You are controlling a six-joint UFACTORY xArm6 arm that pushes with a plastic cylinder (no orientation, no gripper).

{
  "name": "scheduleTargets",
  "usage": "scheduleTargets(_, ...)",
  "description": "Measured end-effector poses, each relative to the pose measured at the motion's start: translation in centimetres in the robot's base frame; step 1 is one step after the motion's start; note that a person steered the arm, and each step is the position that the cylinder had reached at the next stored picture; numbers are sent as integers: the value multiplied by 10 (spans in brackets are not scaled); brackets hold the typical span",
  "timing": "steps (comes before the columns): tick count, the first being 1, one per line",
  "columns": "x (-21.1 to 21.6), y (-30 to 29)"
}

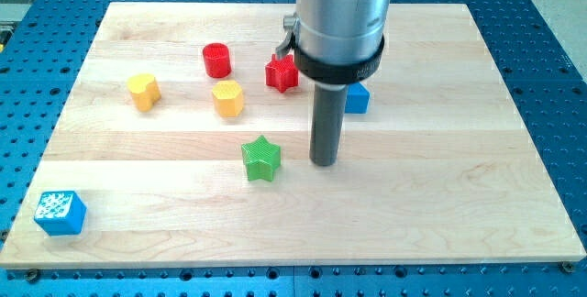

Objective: Push the green star into the blue cube

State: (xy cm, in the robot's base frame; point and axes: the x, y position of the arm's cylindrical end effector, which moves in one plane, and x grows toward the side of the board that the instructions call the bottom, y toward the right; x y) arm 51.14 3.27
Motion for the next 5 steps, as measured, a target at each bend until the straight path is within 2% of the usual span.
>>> scheduleTargets(2,1,-92)
scheduleTargets(3,1,-183)
scheduleTargets(4,-1,-133)
scheduleTargets(5,-13,-113)
